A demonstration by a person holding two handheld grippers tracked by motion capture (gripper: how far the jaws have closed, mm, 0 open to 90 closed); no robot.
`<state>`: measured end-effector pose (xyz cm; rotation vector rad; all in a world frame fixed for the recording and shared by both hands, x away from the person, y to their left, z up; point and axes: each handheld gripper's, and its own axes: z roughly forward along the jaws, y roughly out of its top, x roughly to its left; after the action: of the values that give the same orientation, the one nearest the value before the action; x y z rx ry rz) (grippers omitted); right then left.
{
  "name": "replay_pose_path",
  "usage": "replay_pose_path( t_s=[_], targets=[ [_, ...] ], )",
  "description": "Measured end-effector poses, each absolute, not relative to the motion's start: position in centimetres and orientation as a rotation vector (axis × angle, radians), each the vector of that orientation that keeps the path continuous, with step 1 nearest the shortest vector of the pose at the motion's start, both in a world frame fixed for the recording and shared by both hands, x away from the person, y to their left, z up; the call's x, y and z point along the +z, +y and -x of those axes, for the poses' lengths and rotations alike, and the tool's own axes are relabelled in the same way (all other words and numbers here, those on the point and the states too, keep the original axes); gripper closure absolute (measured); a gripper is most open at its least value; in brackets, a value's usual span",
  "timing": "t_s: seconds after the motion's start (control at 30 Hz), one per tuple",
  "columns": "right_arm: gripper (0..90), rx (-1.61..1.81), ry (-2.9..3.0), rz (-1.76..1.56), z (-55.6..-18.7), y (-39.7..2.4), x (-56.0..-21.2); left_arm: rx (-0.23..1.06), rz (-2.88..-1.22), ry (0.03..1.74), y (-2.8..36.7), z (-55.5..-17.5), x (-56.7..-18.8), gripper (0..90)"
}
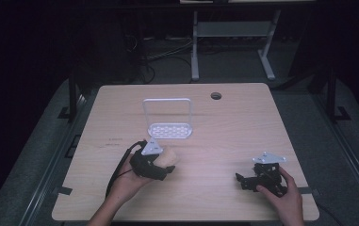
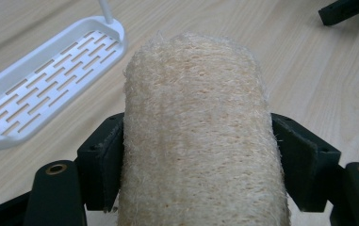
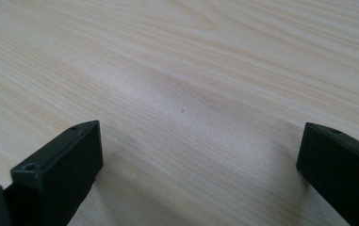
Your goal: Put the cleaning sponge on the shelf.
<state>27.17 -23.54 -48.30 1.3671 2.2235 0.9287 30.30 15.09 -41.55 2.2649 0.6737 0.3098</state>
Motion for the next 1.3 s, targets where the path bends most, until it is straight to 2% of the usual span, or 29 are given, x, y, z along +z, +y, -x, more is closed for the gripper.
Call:
replay_pose_path(
  t_s=[1.3],
  targets=[
    [0.7,0.929,2.224,-1.368,-27.2,-23.5,-48.3,0.349,-2.265,0.691,14.1,-34.8,-41.6,26.1]
  ],
)
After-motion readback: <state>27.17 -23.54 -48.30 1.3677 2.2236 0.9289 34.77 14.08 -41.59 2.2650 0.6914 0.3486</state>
